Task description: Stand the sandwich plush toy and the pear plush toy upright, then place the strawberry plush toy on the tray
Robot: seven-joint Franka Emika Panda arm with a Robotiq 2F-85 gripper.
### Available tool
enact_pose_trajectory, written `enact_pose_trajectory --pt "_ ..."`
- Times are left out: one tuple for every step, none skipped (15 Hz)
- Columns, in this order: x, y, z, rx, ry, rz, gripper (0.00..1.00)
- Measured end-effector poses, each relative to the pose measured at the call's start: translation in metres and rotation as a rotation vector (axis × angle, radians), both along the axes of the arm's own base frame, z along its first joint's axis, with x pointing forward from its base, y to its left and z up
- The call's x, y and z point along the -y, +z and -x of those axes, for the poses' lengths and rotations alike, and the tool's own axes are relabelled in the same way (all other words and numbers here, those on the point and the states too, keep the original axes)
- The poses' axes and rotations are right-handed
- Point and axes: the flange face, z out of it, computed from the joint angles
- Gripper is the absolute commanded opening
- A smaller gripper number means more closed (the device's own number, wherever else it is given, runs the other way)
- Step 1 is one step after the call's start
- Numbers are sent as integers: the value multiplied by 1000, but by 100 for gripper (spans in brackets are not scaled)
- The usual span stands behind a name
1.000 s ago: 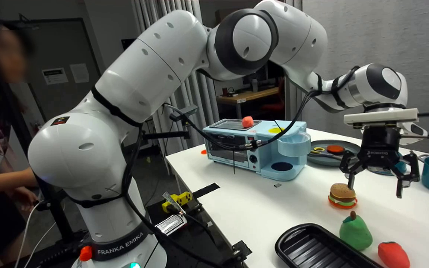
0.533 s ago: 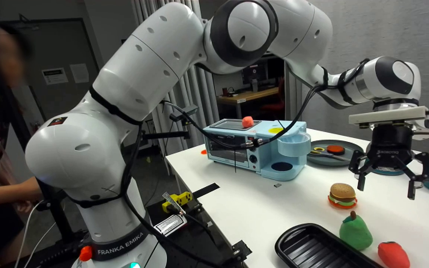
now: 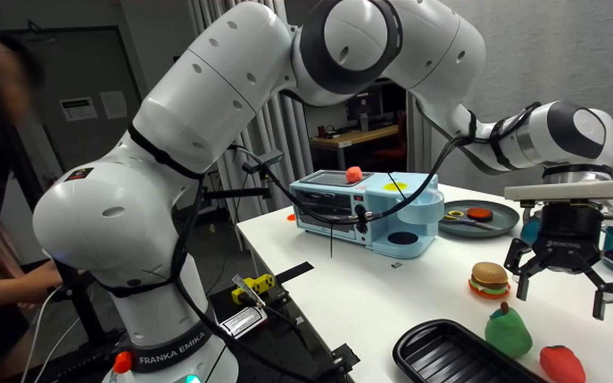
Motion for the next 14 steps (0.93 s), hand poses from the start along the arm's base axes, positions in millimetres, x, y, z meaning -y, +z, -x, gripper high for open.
enact_pose_trajectory --pt "5 -2 3 -6 -7 2 100" --pt "10 -3 7 -12 -14 5 100" --pt "14 -5 10 -18 -20 7 100" --pt "18 -7 14 -25 -25 8 100" --pt "22 -9 17 -31 -29 9 100" --pt "24 -11 20 -36 -33 9 100" --pt "27 -13 22 -41 -36 8 100" --pt "29 -15 24 -42 -37 9 100" --pt "30 -16 25 -40 -36 10 100" --pt "32 -17 25 -35 -33 14 100" --pt "33 -17 25 -29 -29 18 100" --pt "35 -16 24 -26 -26 22 100" --pt "35 -16 24 -23 -26 24 100" --pt "36 -16 24 -20 -25 24 100"
